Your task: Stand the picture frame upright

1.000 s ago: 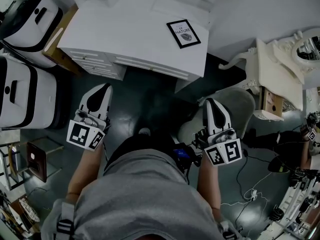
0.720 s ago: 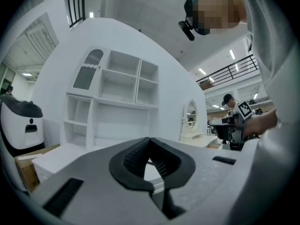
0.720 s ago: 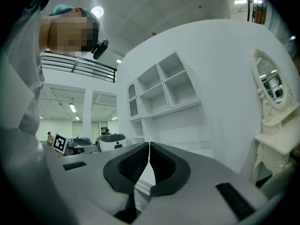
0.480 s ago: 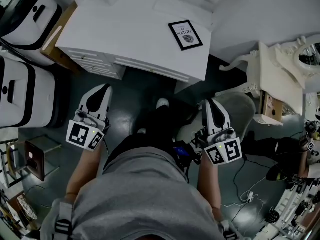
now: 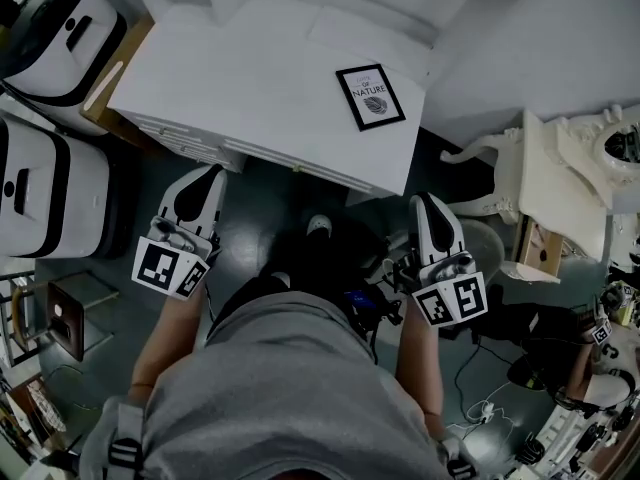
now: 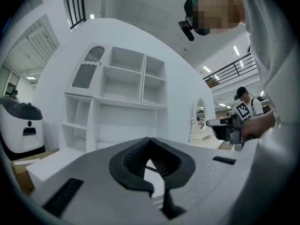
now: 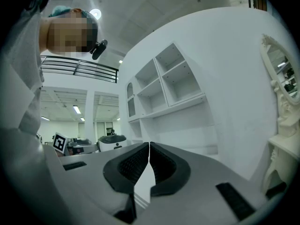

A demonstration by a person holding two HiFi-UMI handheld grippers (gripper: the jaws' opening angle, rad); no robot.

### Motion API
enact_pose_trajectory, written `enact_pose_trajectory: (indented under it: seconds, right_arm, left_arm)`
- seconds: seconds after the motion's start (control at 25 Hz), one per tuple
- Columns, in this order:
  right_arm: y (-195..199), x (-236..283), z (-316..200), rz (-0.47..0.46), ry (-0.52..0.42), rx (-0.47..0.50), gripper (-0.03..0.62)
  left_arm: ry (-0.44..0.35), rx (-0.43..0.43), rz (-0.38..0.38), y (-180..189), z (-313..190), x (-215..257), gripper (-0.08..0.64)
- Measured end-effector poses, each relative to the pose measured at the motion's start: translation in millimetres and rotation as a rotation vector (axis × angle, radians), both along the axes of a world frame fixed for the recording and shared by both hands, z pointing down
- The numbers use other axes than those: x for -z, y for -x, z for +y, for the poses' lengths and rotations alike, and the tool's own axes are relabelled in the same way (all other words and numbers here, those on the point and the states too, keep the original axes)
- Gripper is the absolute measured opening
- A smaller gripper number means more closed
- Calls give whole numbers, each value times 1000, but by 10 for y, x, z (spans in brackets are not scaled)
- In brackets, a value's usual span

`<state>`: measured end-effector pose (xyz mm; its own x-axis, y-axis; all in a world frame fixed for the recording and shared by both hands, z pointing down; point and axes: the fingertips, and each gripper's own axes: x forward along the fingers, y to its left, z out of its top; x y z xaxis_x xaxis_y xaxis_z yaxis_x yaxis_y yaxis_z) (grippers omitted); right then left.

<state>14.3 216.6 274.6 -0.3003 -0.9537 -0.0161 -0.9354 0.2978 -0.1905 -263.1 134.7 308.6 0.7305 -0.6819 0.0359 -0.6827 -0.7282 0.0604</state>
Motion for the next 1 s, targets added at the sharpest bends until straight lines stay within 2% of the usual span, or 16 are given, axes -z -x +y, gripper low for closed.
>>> enact_pose_trajectory:
  seconds: [0.56, 1.0]
  right_arm:
    - [-782, 74, -758, -33, -7, 26, 28]
    - [-1122, -38, -1296, -45, 17, 109, 28]
  left_arm:
    - [-4, 25, -1, -737, -649, 136, 6]
    - [8, 76, 13, -1128, -1071, 99, 6]
